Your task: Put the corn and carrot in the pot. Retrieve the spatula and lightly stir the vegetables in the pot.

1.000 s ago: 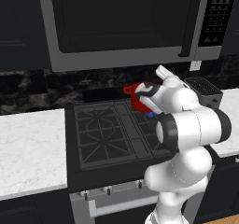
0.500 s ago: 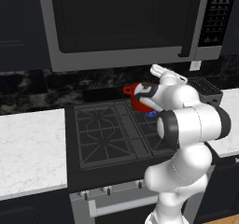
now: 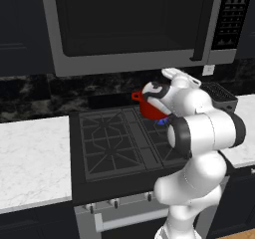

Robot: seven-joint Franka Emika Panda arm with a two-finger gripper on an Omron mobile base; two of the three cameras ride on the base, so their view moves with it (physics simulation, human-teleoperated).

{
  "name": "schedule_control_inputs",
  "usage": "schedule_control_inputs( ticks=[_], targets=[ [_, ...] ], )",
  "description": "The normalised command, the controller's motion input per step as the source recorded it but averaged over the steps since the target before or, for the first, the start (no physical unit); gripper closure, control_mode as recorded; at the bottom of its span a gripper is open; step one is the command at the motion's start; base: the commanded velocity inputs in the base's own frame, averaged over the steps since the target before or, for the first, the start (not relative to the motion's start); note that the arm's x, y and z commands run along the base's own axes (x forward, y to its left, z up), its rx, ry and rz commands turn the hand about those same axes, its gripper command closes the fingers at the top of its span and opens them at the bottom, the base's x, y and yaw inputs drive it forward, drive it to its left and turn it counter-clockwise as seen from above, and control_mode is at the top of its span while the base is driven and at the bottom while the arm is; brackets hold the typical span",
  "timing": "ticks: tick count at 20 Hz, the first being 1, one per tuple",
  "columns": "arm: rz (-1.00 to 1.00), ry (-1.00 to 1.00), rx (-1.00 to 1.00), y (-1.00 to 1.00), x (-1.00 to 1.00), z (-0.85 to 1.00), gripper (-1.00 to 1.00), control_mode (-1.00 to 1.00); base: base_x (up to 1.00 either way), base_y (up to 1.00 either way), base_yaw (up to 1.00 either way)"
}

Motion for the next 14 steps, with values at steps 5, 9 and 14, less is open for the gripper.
schedule_control_inputs(
  ticks=[5, 9, 14],
  targets=[
    [-0.07, -0.05, 0.0, 0.23, 0.47, -0.08, 1.0, -1.0, 0.0, 0.0, 0.0],
    [-0.08, -0.03, 0.0, 0.26, 0.63, -0.29, 1.0, -1.0, 0.0, 0.0, 0.0],
    [-0.06, -0.07, -0.02, 0.29, 0.55, -0.55, 1.0, -1.0, 0.0, 0.0, 0.0]
  ],
)
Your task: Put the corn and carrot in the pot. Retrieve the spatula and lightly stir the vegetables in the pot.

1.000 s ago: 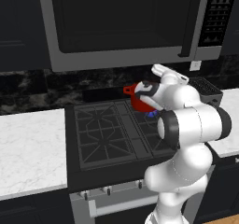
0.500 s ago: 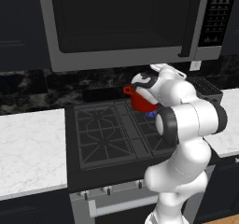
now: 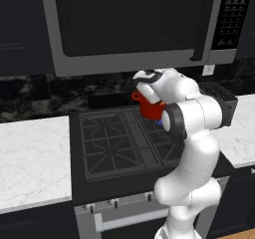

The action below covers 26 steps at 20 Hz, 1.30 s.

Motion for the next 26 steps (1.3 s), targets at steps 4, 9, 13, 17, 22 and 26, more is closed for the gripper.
schedule_control_inputs(
  ticks=[4, 9, 13, 17, 22, 26],
  targets=[
    [-0.06, -0.12, -0.11, 0.27, 0.51, -0.61, 1.0, -1.0, 0.0, 0.0, 0.0],
    [-0.1, -0.13, -0.26, 0.1, 0.29, -0.56, 1.0, -1.0, 0.0, 0.0, 0.0],
    [-0.12, -0.11, -0.34, 0.09, 0.28, -0.69, 1.0, -1.0, 0.0, 0.0, 0.0],
    [-0.1, -0.07, -0.31, 0.16, 0.24, -0.7, 1.0, -1.0, 0.0, 0.0, 0.0],
    [-0.06, -0.08, -0.28, 0.34, 0.16, -0.66, 1.0, -1.0, 0.0, 0.0, 0.0],
    [0.0, -0.07, -0.24, 0.49, 0.19, -0.75, 1.0, -1.0, 0.0, 0.0, 0.0]
  ],
)
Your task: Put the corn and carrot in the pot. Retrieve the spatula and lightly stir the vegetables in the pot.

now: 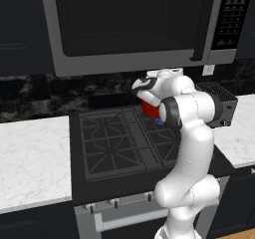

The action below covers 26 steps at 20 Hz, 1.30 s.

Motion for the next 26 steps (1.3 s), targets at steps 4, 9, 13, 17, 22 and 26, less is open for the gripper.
schedule_control_inputs(
  ticks=[4, 9, 13, 17, 22, 26],
  targets=[
    [0.0, -0.09, -0.18, 0.64, 0.24, -0.61, 1.0, -1.0, 0.0, 0.0, 0.0],
    [0.0, -0.19, -0.13, 0.76, 0.22, -0.12, 1.0, -1.0, 0.0, 0.0, 0.0],
    [0.0, -0.19, -0.13, 0.64, 0.14, -0.24, 1.0, -1.0, 0.0, 0.0, 0.0],
    [0.0, -0.17, -0.16, 0.23, 0.09, -0.69, 1.0, -1.0, 0.0, 0.0, 0.0],
    [0.0, -0.18, -0.14, 0.0, 0.0, -0.95, 1.0, -1.0, 0.0, 0.0, 0.0],
    [0.0, -0.11, -0.1, 0.0, 0.07, -1.0, 1.0, -1.0, 0.0, 0.0, 0.0]
  ],
)
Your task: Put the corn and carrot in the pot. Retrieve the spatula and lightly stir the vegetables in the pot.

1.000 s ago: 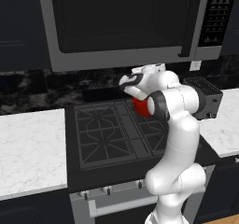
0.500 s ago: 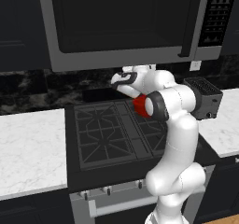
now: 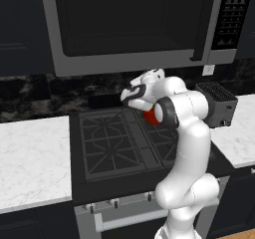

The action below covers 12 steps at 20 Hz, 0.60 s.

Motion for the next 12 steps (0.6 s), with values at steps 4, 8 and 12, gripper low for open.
schedule_control_inputs(
  ticks=[4, 8, 12],
  targets=[
    [0.05, -0.06, -0.04, 0.02, 0.2, -0.99, 1.0, -1.0, 0.0, 0.0, 0.0],
    [0.06, -0.1, -0.05, 0.02, 0.13, -0.83, 1.0, -1.0, 0.0, 0.0, 0.0],
    [0.08, -0.15, 0.0, 0.27, -0.39, -0.25, 1.0, -1.0, 0.0, 0.0, 0.0]
  ],
)
